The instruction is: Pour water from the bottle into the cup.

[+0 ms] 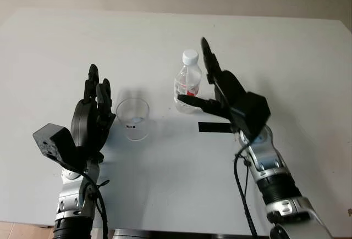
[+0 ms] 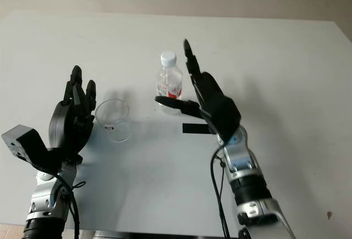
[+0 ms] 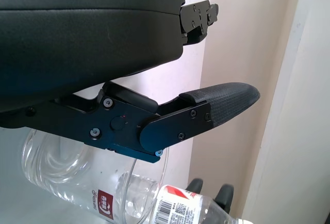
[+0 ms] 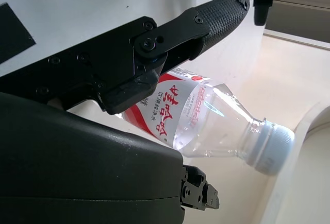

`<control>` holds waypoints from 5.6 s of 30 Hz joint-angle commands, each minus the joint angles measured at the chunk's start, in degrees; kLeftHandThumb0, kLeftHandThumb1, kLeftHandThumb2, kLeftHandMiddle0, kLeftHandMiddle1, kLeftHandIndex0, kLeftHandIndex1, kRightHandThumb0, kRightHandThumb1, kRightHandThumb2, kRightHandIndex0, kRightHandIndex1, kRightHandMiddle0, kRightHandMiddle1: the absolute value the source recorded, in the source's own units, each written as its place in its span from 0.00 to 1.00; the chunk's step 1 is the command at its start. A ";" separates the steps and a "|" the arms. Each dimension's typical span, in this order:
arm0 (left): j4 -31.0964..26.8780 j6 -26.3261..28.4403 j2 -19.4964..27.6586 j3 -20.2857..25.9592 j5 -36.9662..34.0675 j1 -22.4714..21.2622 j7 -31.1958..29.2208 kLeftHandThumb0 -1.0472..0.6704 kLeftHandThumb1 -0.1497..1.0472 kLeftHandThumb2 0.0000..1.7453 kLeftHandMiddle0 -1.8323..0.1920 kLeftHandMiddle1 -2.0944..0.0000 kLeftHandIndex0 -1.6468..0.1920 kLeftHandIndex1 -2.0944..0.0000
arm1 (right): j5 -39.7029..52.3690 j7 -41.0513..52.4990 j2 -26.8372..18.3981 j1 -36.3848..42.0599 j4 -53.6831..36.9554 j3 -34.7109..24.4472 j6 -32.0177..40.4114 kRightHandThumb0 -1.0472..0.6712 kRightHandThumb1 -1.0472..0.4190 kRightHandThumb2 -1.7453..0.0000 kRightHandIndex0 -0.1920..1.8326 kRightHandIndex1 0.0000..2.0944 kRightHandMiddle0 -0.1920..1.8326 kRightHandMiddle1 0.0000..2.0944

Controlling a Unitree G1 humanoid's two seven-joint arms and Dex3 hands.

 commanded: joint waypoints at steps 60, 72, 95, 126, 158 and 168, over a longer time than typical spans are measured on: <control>1.15 -1.19 -0.49 0.14 0.09 -0.73 0.16 0.15 1.00 0.42 0.97 0.97 0.99 0.98 | 4.35 -4.68 7.79 -12.60 29.00 -5.00 -13.30 0.36 0.00 0.96 0.62 1.00 0.63 1.00; 1.35 -0.99 -0.43 0.38 -0.14 -1.10 0.21 0.15 1.00 0.42 0.96 0.97 0.99 0.97 | -7.61 -17.66 4.34 -16.41 27.63 0.81 -16.57 0.53 0.00 0.86 0.70 1.00 0.67 1.00; 1.22 -1.83 -0.60 0.36 0.33 -0.27 0.63 0.16 1.00 0.43 0.96 0.97 0.99 0.97 | -36.50 -40.55 -5.31 -26.89 32.65 21.33 -12.75 0.55 0.01 0.88 0.52 1.00 0.40 1.00; 1.75 -2.26 -1.03 -0.02 0.61 -0.55 1.22 0.16 1.00 0.43 0.96 0.97 0.99 0.97 | -45.99 -53.30 -8.72 -33.61 33.04 30.97 -13.47 0.51 0.06 0.85 0.54 1.00 0.39 1.00; 2.34 -2.54 -1.15 -0.23 0.51 -1.21 1.63 0.15 1.00 0.43 0.96 0.97 0.99 0.97 | -58.86 -68.52 -10.13 -39.74 34.36 41.87 -8.61 0.42 0.00 0.96 0.62 1.00 0.43 1.00; 2.82 -3.04 -1.22 -0.14 0.39 -1.26 1.55 0.16 1.00 0.44 0.96 0.97 0.99 0.97 | -59.47 -70.15 -9.97 -39.86 34.29 42.82 -7.62 0.41 0.00 0.94 0.63 1.00 0.44 1.00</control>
